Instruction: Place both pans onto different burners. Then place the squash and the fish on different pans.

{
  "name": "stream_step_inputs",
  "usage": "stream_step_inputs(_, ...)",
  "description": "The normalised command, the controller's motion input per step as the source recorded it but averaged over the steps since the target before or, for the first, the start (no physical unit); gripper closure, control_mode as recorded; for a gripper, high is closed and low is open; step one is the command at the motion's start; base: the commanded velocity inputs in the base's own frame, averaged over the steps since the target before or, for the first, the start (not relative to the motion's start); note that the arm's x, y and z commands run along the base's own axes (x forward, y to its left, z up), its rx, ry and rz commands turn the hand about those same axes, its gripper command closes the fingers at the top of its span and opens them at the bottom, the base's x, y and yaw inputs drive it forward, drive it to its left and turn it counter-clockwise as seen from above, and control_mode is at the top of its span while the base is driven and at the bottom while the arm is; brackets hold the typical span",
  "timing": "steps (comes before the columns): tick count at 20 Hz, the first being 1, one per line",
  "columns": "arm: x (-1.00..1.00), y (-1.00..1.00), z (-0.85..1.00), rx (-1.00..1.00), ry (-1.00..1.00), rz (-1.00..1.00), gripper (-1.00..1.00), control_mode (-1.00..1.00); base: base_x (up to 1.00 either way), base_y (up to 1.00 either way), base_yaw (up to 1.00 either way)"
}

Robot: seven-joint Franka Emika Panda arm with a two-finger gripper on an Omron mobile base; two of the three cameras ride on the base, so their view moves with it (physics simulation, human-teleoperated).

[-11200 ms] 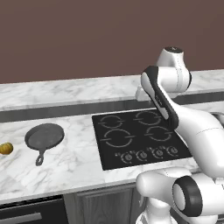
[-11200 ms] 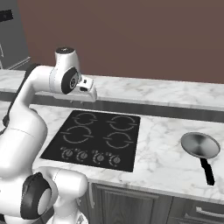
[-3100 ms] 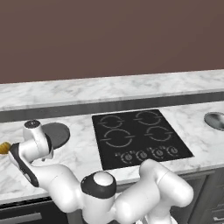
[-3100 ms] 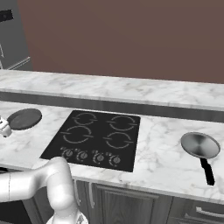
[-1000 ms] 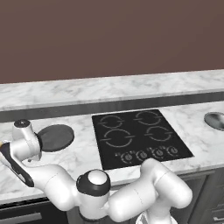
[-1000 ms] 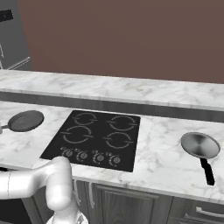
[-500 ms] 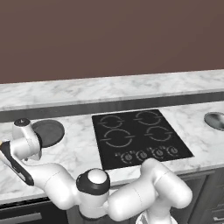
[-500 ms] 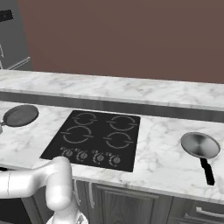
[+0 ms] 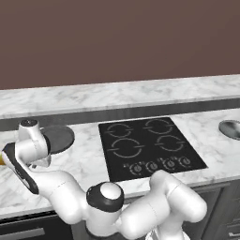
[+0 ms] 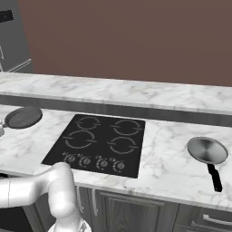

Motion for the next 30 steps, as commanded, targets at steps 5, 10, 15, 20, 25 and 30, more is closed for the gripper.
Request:
stream_step_inputs(5,-0.44,-0.62,0.47,0.03,0.0,0.0,1.0,-1.0,0.0,0.0,0.0)
stream_step_inputs(10,-0.52,-0.68,0.22,0.05,0.0,0.0,1.0,-1.0,0.0,0.0,0.0)
stream_step_inputs(15,-0.45,-0.72,0.24,0.11,0.0,0.0,1.0,-1.0,0.0,0.0,0.0)
stream_step_inputs(20,-0.16,-0.67,0.26,0.13,0.02,-0.03,1.0,-1.0,0.0,0.0,0.0)
stream_step_inputs(25,0.0,-0.62,0.26,0.07,0.05,-0.05,1.0,-1.0,0.0,0.0,0.0)
stream_step_inputs(30,0.0,-0.49,0.19,0.0,0.06,-0.06,1.0,-1.0,0.0,0.0,0.0)
